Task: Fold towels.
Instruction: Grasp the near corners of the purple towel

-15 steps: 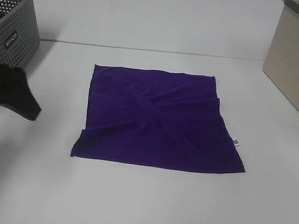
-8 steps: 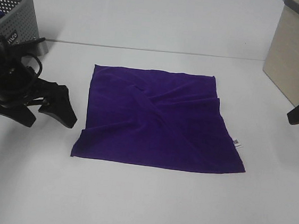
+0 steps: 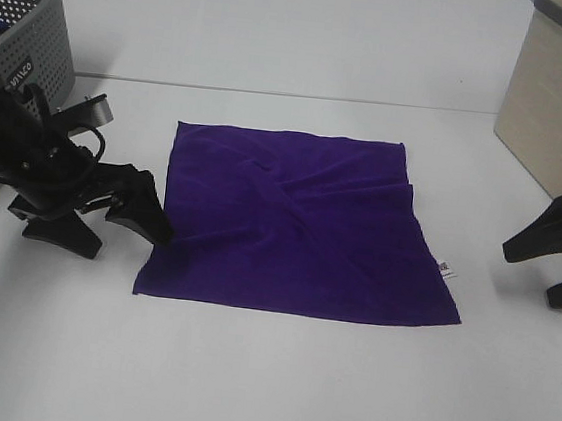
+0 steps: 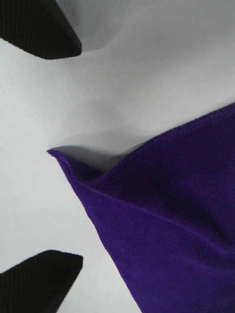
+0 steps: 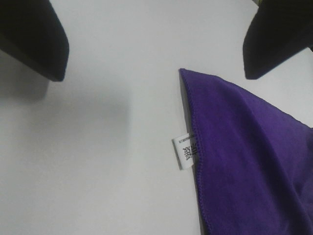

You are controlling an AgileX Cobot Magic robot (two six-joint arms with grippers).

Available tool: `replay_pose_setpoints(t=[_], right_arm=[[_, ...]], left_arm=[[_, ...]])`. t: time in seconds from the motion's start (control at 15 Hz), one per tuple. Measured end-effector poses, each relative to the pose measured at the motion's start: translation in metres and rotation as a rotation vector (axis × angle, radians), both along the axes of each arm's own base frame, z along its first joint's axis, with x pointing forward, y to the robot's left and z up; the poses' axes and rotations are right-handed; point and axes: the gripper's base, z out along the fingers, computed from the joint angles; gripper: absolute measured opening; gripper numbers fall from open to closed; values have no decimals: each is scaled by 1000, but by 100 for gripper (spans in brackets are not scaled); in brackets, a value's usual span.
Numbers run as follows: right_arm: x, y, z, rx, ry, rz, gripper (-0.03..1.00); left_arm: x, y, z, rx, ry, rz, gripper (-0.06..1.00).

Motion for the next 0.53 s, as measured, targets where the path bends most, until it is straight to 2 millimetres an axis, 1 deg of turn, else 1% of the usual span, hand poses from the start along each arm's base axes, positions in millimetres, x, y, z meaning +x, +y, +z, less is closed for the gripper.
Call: replay_pose_setpoints(t=[0.13, 0.2, 0.27, 0.4, 0.47, 0.53], right_arm=[[2, 0, -11, 16, 21, -32, 93], [4, 3, -13, 16, 20, -34, 93], [7, 11, -15, 18, 17, -24, 92], [13, 33, -17, 21, 15, 8, 92], [14, 40, -19, 25, 21, 19, 92], [15, 41, -19, 26, 23, 24, 92]], left_arm=[[2, -2, -8, -17, 16, 2, 99], [3, -2, -9, -22, 16, 6, 99], [3, -2, -9, -25, 17, 4, 99], [3, -3, -9, -29, 19, 3, 99], [3, -3, -9, -32, 20, 6, 99], [3, -3, -9, -33, 21, 7, 99]])
